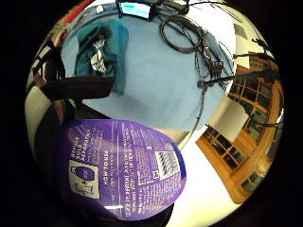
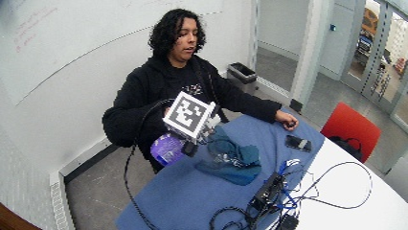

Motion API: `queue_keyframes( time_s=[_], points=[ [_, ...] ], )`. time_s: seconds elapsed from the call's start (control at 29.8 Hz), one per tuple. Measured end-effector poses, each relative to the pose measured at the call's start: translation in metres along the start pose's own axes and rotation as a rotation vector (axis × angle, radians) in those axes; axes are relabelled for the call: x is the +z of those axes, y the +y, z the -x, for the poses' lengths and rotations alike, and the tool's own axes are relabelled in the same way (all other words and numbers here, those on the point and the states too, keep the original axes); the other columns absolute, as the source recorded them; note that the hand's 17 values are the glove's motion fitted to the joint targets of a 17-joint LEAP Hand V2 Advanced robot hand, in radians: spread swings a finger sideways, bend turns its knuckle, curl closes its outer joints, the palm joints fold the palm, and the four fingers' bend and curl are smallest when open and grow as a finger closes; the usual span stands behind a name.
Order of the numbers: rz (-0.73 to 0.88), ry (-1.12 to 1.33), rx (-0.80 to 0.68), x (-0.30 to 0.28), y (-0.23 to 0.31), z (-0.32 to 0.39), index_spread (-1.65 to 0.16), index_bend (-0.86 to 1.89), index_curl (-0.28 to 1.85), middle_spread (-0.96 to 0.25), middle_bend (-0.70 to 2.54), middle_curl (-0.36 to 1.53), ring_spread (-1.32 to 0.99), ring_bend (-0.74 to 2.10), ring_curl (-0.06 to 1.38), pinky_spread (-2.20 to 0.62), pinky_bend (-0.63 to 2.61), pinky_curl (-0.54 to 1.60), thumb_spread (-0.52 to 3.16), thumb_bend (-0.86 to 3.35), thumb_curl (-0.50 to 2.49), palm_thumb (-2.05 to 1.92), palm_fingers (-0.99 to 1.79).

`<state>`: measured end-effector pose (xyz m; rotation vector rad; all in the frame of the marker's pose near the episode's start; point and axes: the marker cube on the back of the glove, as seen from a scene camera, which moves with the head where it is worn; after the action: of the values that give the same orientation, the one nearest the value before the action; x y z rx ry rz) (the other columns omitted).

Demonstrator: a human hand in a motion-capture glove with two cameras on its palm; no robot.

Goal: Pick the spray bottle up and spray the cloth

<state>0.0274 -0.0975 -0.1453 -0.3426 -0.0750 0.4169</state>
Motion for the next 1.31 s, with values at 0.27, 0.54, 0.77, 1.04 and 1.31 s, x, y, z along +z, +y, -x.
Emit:
queue_keyframes(
  time_s=[0.27,0.54,0.77,1.04,1.31],
  points=[
    [0.201,0.185,0.096,0.027,-0.025,0.01,-0.24,0.3,0.59,-0.15,0.54,0.54,-0.2,0.56,0.48,-0.25,0.44,0.42,0.39,-0.03,0.74,0.98,1.3],
    [0.314,0.316,0.187,0.046,-0.054,0.006,-0.24,0.29,0.59,-0.14,0.54,0.54,-0.2,0.56,0.49,-0.24,0.43,0.42,0.39,-0.03,0.75,0.98,1.3],
    [0.395,0.387,0.233,0.062,-0.074,-0.003,-0.24,0.29,0.6,-0.14,0.54,0.54,-0.2,0.55,0.49,-0.24,0.43,0.42,0.39,-0.03,0.76,0.98,1.3],
    [0.435,0.411,0.224,0.075,-0.083,-0.003,-0.24,0.29,0.6,-0.14,0.53,0.54,-0.2,0.54,0.49,-0.23,0.43,0.42,0.39,-0.03,0.76,0.98,1.3],
    [0.436,0.385,0.195,0.079,-0.083,0.002,-0.24,0.27,0.61,-0.14,0.53,0.54,-0.2,0.54,0.49,-0.23,0.42,0.42,0.4,-0.03,0.77,0.98,1.3]
  ],
)
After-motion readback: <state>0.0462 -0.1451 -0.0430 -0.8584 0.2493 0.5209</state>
